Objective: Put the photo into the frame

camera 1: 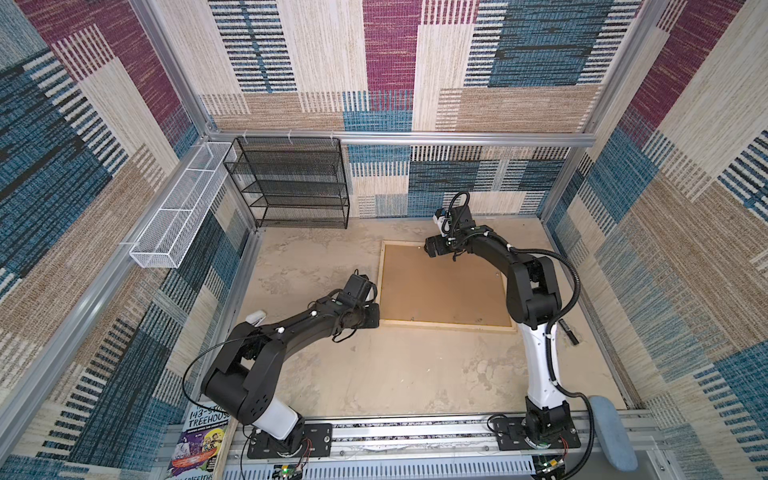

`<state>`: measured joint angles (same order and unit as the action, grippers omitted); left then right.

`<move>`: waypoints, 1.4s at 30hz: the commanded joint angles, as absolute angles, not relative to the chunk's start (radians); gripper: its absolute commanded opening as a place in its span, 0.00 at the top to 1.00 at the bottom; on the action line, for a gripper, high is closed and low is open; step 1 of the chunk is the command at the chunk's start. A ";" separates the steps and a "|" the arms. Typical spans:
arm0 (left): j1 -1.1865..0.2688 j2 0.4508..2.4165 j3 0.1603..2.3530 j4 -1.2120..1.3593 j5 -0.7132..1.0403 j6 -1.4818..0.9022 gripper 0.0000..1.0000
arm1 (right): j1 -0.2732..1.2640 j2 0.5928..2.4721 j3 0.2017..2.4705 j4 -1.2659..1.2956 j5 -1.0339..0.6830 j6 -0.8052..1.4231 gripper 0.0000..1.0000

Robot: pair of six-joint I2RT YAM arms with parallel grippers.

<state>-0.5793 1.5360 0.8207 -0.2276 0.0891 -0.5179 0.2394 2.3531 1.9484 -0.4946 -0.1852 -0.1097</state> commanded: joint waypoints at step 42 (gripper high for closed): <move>-0.436 1.935 1.180 -0.200 0.115 -0.491 0.71 | 0.085 1.946 1.274 -0.436 -0.393 -0.032 0.07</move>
<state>-0.4393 1.9095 1.1400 -0.1356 0.1261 -0.5465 0.0746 2.0457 1.4254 -0.5186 -0.2993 -0.1776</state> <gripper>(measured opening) 0.292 0.938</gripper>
